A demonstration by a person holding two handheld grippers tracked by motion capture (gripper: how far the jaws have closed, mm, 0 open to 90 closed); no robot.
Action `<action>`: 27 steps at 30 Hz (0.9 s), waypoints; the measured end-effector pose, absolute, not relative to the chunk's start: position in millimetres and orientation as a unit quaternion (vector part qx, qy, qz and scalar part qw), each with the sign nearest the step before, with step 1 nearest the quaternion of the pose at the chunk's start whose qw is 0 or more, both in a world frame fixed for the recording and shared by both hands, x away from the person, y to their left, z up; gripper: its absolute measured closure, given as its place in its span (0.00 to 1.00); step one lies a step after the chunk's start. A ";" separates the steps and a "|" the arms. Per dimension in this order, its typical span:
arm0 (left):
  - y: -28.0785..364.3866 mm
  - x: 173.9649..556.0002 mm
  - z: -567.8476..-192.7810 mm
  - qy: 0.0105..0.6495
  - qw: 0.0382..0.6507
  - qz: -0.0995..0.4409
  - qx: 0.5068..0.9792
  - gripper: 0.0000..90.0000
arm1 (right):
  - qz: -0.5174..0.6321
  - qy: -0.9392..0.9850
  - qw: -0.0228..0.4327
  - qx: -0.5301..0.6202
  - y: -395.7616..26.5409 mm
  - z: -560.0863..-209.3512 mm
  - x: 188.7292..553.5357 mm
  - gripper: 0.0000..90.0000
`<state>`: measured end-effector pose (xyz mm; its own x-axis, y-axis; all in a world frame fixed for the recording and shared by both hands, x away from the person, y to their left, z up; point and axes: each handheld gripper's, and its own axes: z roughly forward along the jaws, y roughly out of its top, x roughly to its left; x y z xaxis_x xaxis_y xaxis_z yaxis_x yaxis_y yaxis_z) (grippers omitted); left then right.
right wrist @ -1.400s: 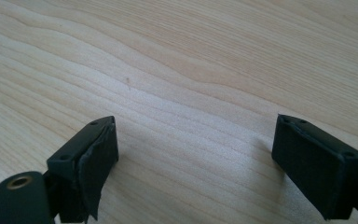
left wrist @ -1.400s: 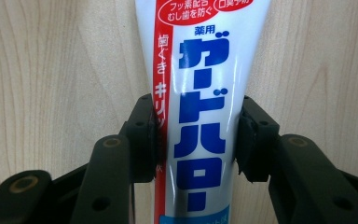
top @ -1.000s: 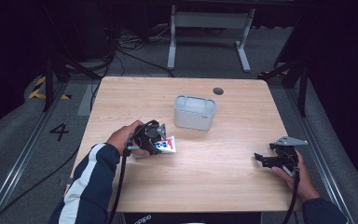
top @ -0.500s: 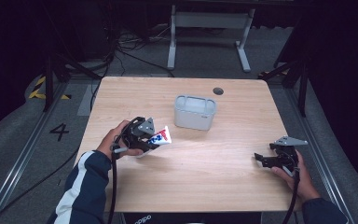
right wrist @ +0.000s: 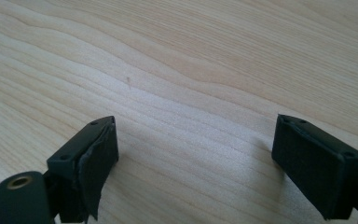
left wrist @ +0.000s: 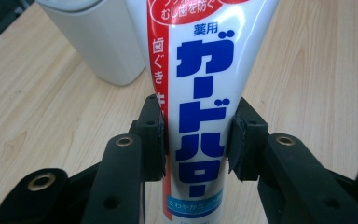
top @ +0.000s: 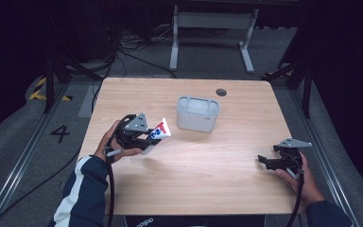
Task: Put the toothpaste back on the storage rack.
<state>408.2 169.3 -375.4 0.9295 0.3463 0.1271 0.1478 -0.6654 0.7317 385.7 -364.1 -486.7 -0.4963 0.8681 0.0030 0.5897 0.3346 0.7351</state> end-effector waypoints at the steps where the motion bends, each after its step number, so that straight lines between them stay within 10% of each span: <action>1: 168.6 408.1 -374.9 0.137 0.385 0.130 0.903 0.70 | 0.348 0.792 0.200 0.460 -364.1 -486.7 385.7 0.16; 27: 126.2 420.0 -355.5 0.171 0.477 0.164 0.846 0.71 | 0.348 0.792 0.200 0.460 -364.1 -486.7 385.6 0.16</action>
